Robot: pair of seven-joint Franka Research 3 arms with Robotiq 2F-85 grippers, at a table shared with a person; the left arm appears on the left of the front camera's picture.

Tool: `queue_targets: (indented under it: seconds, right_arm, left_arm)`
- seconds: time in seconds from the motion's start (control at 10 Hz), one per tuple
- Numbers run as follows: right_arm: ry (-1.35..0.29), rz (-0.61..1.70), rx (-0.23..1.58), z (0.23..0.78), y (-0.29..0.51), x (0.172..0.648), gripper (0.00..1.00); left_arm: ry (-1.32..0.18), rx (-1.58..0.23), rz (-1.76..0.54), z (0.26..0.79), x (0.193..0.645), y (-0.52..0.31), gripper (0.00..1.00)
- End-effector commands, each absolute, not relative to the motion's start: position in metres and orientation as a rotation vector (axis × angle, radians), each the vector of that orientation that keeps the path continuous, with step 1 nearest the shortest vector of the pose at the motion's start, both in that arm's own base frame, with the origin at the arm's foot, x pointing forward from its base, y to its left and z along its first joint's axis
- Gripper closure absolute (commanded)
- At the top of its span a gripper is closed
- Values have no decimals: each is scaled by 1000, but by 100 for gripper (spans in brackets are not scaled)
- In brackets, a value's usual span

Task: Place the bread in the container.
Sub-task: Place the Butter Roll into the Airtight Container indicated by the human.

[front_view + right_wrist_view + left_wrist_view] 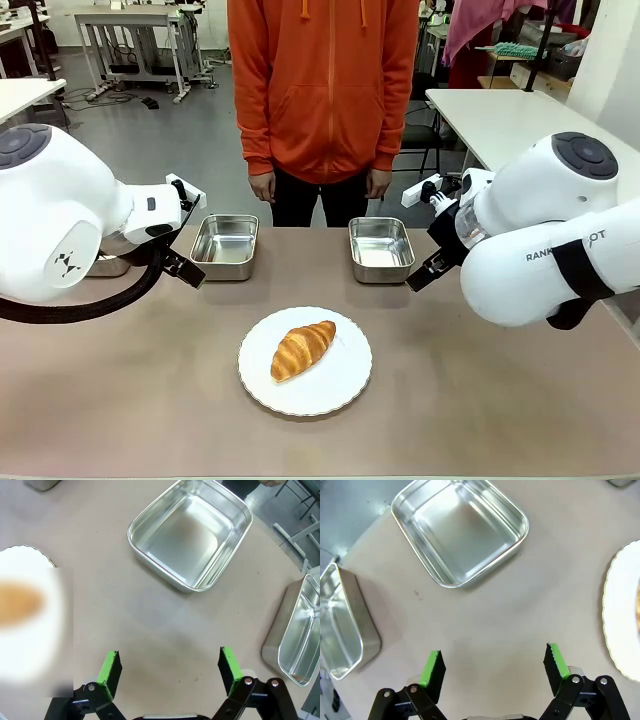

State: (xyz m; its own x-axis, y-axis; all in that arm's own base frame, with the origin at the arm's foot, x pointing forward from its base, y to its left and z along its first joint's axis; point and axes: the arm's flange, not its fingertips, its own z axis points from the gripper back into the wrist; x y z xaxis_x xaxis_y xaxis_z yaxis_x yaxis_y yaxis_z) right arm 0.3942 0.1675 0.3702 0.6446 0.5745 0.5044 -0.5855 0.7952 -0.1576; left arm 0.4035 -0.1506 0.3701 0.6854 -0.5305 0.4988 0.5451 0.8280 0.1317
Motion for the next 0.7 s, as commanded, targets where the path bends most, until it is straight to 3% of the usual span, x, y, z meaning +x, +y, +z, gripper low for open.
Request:
queue_targets:
  seconds: [0.0,0.3,0.6]
  right_arm:
    - [-567,660,21,370,167,394,0]
    - [-607,642,113,444,115,424,0]
    - [-643,619,188,478,36,447,0]
  left_arm:
    - [-550,-28,-603,370,404,-151,0]
    - [-529,-160,-637,436,426,-112,0]
    - [-515,-310,-735,480,466,-43,0]
